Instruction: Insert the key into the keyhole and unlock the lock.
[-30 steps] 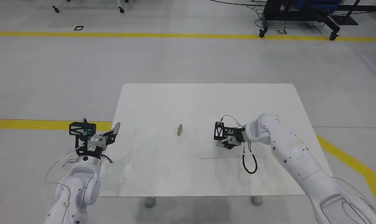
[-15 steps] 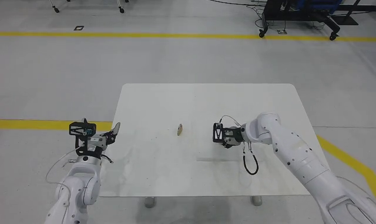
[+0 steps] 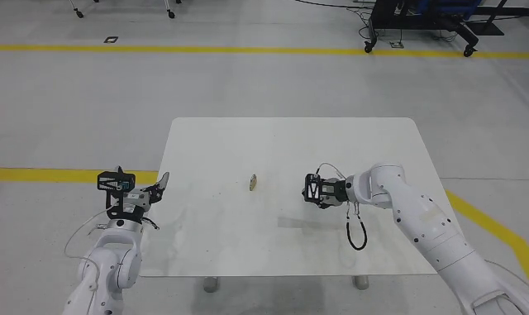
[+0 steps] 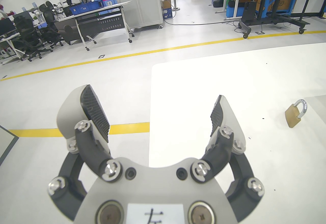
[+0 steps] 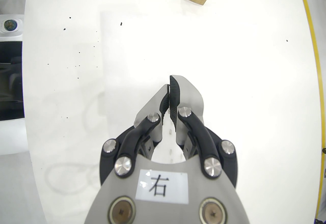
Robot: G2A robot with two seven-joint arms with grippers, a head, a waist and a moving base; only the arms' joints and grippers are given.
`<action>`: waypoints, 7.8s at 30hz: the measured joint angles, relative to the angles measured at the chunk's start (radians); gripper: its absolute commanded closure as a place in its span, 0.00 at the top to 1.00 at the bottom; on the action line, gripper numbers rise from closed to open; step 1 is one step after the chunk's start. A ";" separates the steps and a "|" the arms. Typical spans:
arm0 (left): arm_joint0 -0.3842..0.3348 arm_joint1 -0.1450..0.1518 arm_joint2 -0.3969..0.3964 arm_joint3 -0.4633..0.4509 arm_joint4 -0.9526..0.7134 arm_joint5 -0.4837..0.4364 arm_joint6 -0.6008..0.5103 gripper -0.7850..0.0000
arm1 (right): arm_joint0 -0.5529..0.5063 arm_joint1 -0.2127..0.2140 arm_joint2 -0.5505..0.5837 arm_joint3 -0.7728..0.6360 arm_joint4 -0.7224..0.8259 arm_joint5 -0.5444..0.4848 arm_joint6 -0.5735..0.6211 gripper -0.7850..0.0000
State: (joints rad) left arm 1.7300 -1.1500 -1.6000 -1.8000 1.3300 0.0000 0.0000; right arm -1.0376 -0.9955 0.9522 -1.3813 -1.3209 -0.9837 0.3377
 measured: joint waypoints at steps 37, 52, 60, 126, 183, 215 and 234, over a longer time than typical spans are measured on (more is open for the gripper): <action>-0.354 -0.026 0.498 0.031 0.385 -0.471 -0.223 1.00 | -0.020 0.027 -0.015 0.067 -0.078 -0.029 -0.336 0.00; -0.557 -0.096 0.760 0.232 0.374 -0.465 -0.273 1.00 | -0.016 0.063 -0.053 0.115 -0.169 -0.029 -0.541 0.00; -0.640 -0.148 0.899 0.359 0.493 -0.344 -0.346 1.00 | -0.046 0.075 -0.025 0.128 -0.193 -0.009 -0.634 0.00; -0.321 -0.085 0.265 0.377 -0.946 -0.932 0.184 1.00 | -0.202 0.077 0.052 0.127 0.976 -0.029 -1.106 0.00; -0.755 -0.203 0.795 0.690 -1.501 -0.717 -0.421 0.37 | -0.270 -0.044 -0.038 -0.028 1.400 0.279 -0.521 0.00; -0.794 -0.240 0.779 0.748 -1.427 -0.718 -0.420 0.00 | -0.268 -0.094 0.017 0.005 1.472 0.272 -0.402 1.00; -0.685 -0.151 0.608 0.512 -1.339 -0.603 -0.736 0.00 | -0.313 -0.023 0.201 -0.055 1.177 0.206 -0.024 0.49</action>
State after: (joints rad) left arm 1.0454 -1.3010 -0.9921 -1.2875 -0.0092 -0.6034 -0.7358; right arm -1.3504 -1.0189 1.1528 -1.4367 -0.1444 -0.7778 0.3137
